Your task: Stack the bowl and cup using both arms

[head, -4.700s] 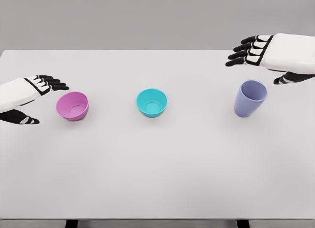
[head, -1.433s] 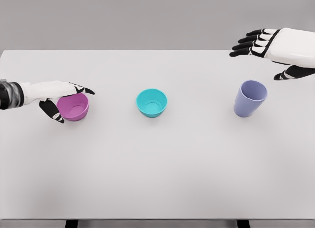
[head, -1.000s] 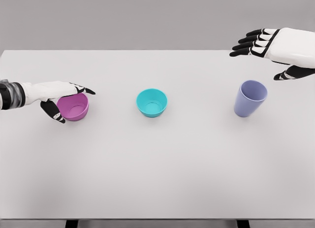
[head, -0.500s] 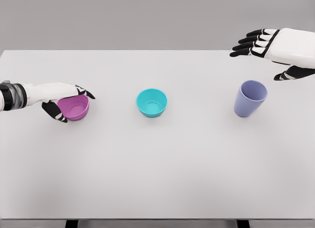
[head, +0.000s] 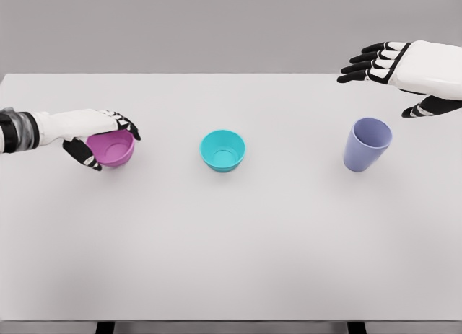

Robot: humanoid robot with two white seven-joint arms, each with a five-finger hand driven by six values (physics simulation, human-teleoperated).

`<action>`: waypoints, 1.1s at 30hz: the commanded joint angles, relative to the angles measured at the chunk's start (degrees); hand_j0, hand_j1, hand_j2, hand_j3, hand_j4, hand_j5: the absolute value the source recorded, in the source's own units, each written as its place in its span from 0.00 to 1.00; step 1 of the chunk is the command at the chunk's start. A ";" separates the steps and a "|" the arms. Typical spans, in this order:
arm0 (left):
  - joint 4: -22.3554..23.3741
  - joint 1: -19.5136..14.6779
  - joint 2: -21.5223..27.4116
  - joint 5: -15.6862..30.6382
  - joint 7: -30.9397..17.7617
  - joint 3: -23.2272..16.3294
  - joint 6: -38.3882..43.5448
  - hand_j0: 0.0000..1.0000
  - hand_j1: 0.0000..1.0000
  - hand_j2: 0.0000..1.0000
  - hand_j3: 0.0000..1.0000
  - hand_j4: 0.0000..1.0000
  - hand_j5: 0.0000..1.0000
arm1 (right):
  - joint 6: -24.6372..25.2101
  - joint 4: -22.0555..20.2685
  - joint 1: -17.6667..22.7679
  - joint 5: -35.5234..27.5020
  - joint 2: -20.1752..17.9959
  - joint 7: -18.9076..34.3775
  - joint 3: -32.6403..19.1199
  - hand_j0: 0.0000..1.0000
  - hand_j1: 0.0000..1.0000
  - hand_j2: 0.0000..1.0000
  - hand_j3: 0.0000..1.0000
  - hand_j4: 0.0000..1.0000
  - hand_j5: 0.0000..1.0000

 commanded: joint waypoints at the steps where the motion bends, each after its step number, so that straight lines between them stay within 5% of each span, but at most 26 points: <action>1: -1.36 0.00 0.26 0.19 0.01 0.03 0.09 0.69 0.69 0.69 0.69 0.69 0.69 | 0.17 -0.02 0.00 -0.29 -0.06 -0.03 -0.02 1.00 1.00 1.00 1.00 1.00 1.00; 33: -11.20 -3.96 -3.08 -1.30 0.01 0.03 -0.62 0.65 0.65 0.65 0.65 0.65 0.65 | 0.17 0.07 0.00 -0.29 -0.33 -0.03 -0.02 1.00 1.00 1.00 1.00 1.00 1.00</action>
